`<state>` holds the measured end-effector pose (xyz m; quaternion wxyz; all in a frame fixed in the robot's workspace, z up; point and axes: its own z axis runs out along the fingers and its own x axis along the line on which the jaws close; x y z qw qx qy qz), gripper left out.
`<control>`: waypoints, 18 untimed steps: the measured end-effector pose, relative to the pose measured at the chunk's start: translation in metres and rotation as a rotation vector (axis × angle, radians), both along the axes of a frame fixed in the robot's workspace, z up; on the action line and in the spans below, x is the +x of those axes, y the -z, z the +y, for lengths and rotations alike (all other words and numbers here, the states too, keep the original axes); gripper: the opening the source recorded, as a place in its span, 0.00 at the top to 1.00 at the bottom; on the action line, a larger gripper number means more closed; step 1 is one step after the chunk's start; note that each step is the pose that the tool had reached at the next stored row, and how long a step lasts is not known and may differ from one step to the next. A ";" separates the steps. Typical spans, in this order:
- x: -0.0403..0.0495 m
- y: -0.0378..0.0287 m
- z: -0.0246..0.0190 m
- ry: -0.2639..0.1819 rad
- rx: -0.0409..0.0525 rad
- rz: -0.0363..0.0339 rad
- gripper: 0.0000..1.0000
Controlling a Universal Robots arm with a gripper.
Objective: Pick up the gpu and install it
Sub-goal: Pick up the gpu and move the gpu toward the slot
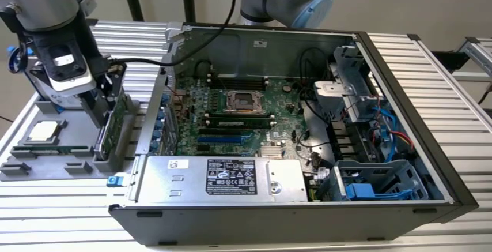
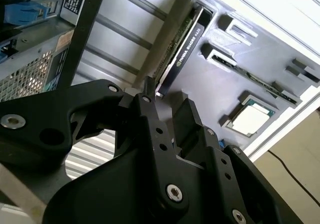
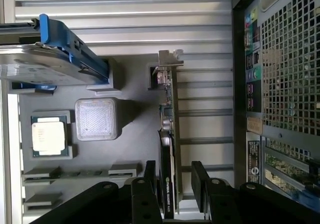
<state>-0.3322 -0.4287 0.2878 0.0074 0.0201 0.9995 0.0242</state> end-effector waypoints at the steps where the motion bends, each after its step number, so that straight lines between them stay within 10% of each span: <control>1: 0.0000 0.0006 0.0000 0.000 0.0000 0.0001 0.00; 18: 0.0000 0.0164 0.0000 0.000 0.0000 0.0021 0.00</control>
